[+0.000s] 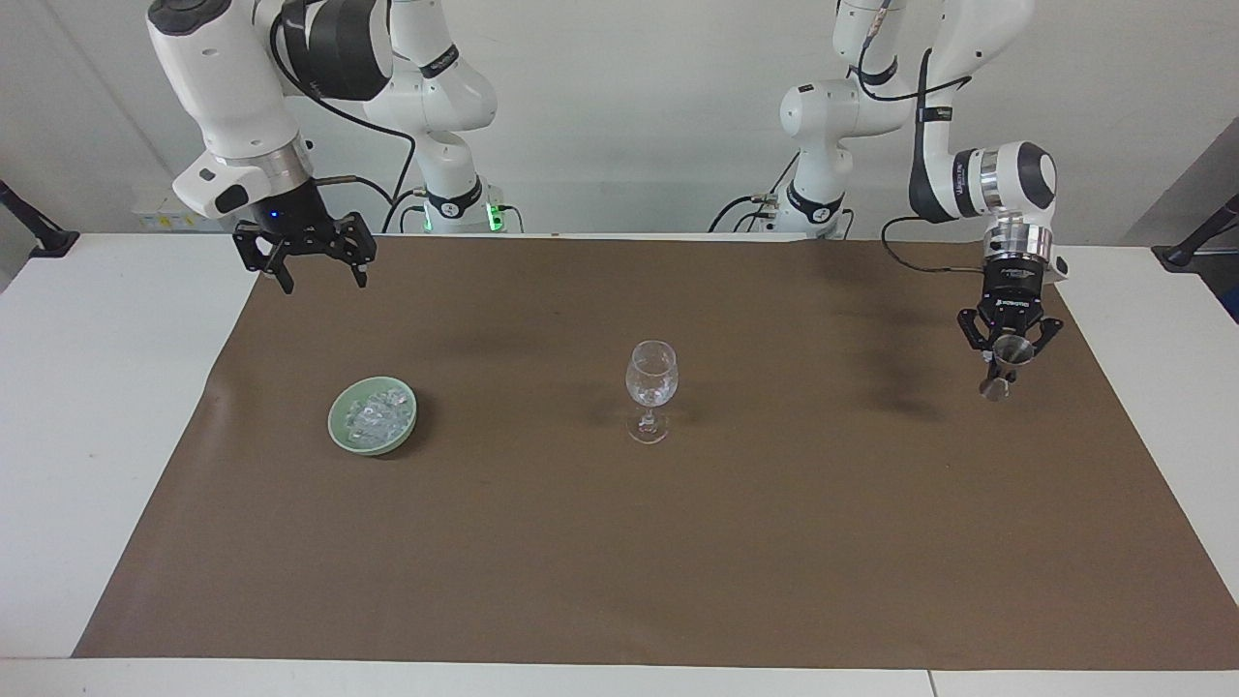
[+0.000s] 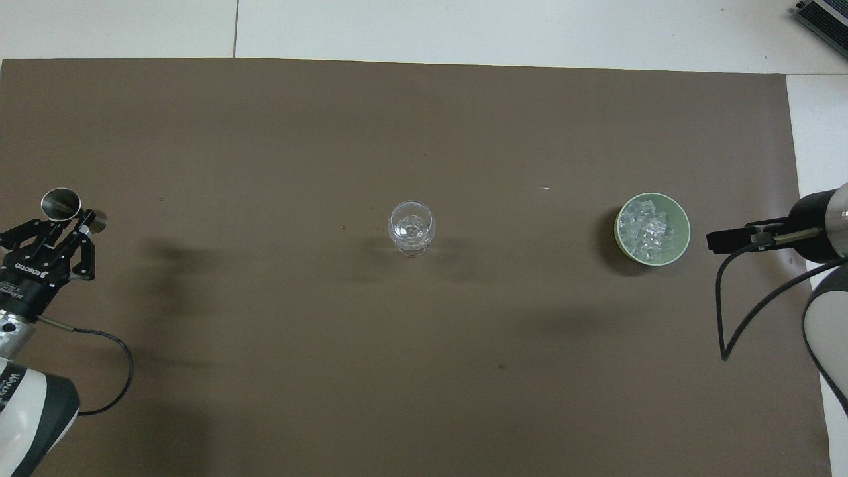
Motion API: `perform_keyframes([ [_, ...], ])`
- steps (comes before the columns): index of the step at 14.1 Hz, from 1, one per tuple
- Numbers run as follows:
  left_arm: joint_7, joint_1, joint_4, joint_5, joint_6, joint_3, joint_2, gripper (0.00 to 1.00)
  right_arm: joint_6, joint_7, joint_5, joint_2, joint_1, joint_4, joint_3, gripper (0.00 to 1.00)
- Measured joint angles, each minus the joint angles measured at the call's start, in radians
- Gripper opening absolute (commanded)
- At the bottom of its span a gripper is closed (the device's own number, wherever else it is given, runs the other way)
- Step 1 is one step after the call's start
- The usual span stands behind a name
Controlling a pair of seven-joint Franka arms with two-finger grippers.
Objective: Pour wine and add ice with both arms
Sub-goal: 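Reach the right gripper to the green ice cup and grasp its rim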
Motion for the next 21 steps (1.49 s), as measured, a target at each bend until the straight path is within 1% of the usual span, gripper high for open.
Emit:
perform_keyframes([
  [2,-0.004,0.037,0.002,0.021,-0.065,0.001,0.055,0.00,0.052,-0.070,0.000,0.039,-0.001,-0.009,-0.002,1.00],
  [4,-0.004,0.056,0.013,0.027,-0.102,0.002,0.101,0.00,0.101,-0.109,0.000,0.081,-0.001,-0.011,-0.003,1.00],
  [8,-0.004,0.065,0.053,0.029,-0.145,0.001,0.178,0.00,0.192,-0.173,0.000,0.168,-0.004,-0.014,-0.004,1.00],
  [10,-0.004,0.065,0.077,0.029,-0.164,0.001,0.216,0.00,0.225,-0.180,0.000,0.200,-0.004,-0.019,-0.004,1.00],
  [13,-0.010,0.070,0.103,0.029,-0.179,0.001,0.253,0.00,0.286,-0.186,0.000,0.236,-0.004,-0.054,-0.005,1.00],
  [16,-0.020,0.090,0.127,0.029,-0.205,0.001,0.293,0.00,0.350,-0.200,0.000,0.299,-0.005,-0.079,-0.005,0.93],
  [18,-0.042,0.104,0.142,0.029,-0.217,0.001,0.312,0.00,0.390,-0.205,0.000,0.324,-0.005,-0.096,-0.005,0.81],
  [20,-0.065,0.106,0.153,0.029,-0.218,0.001,0.323,0.00,0.403,-0.206,0.000,0.329,-0.005,-0.109,-0.005,0.80],
  [21,-0.075,0.106,0.158,0.029,-0.218,0.000,0.329,0.00,0.404,-0.206,0.000,0.329,-0.005,-0.112,-0.005,0.76],
])
